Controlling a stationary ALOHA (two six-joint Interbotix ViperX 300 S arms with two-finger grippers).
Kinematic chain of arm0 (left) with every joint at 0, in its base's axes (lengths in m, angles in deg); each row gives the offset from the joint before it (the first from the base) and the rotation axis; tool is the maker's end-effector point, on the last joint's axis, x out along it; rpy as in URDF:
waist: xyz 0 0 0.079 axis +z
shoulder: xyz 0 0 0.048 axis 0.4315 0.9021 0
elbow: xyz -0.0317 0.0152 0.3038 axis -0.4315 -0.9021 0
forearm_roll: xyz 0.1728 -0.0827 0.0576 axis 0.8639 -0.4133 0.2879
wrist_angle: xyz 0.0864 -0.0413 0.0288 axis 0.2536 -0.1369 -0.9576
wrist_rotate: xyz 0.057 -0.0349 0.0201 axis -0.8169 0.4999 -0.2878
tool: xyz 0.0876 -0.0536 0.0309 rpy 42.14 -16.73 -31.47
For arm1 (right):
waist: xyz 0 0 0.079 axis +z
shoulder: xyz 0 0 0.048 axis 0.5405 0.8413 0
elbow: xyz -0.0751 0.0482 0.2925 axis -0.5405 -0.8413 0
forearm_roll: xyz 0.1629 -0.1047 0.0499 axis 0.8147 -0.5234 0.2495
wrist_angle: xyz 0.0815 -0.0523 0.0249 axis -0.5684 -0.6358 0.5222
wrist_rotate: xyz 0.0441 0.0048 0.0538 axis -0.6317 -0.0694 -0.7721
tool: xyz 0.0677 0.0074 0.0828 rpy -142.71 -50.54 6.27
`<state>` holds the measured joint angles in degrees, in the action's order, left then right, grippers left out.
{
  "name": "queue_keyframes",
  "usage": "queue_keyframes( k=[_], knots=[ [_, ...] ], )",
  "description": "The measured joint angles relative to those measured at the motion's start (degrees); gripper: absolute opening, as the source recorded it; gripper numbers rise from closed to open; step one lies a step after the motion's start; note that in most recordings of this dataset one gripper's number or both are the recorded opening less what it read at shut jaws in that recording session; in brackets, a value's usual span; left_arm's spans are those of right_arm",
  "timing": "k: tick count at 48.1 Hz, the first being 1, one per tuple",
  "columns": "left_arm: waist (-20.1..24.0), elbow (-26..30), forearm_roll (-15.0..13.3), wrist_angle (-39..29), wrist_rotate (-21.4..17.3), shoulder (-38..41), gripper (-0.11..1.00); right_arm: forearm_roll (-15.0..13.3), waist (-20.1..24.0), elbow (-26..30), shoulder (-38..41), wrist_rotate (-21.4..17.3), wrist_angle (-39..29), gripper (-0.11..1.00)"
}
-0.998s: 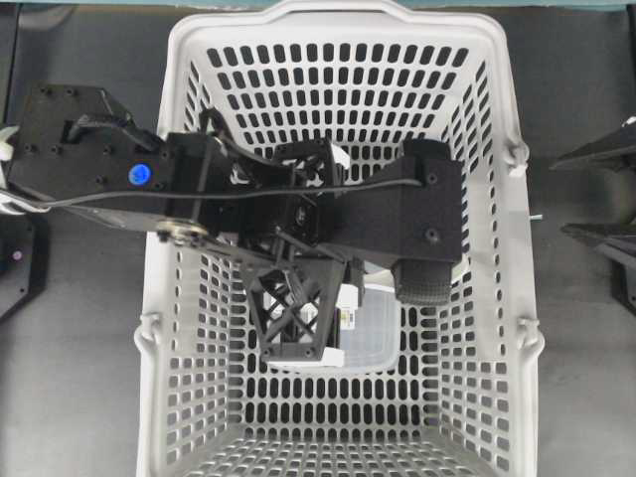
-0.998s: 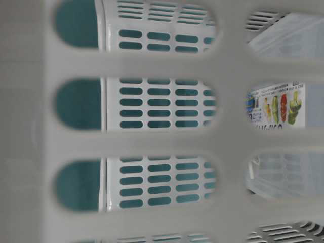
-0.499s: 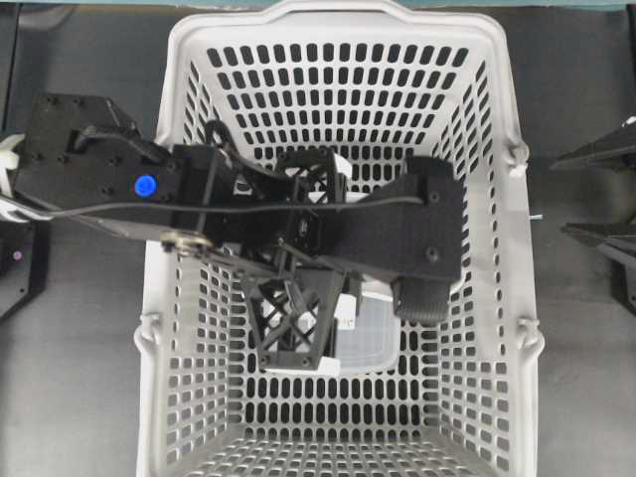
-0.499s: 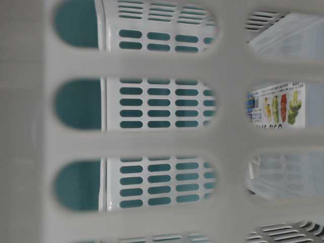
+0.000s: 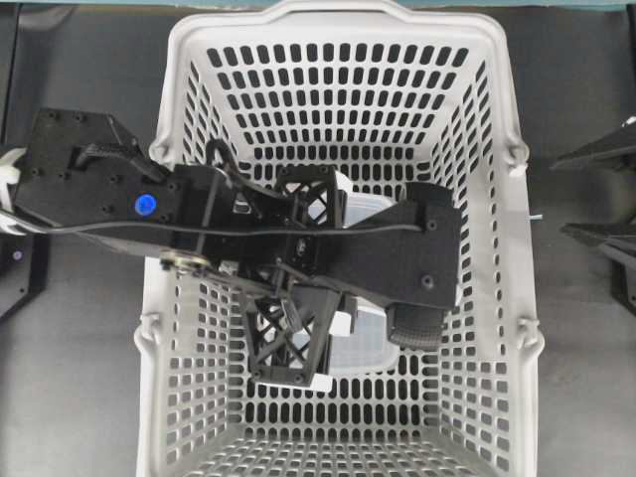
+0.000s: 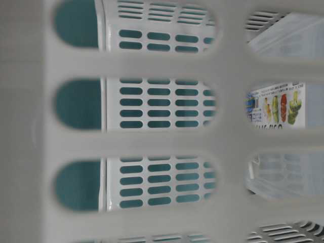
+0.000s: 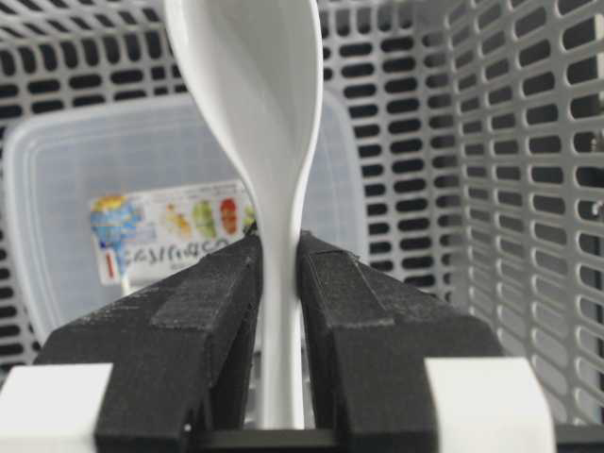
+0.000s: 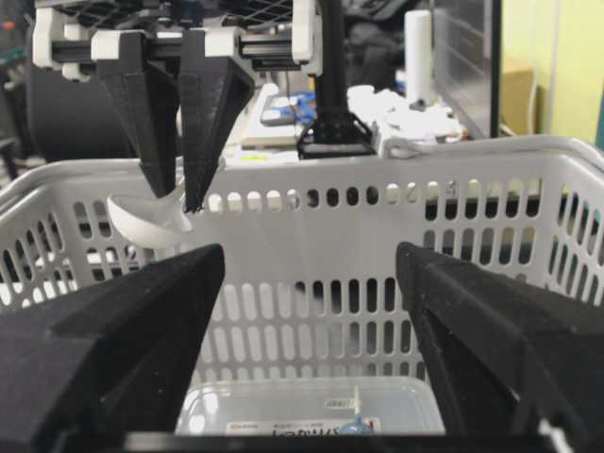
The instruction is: Pick up the chinese spoon from the shopping basket with the left arm.
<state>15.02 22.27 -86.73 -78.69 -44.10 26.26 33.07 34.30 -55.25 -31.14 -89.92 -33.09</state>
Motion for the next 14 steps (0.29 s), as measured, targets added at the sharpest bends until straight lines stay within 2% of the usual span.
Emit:
queue_keyframes(
  k=[14],
  knots=[
    [-0.35,-0.70,-0.09,0.09,-0.09,0.18,0.12,0.00,0.00,0.00,0.00,0.00,0.00,0.71]
  ],
)
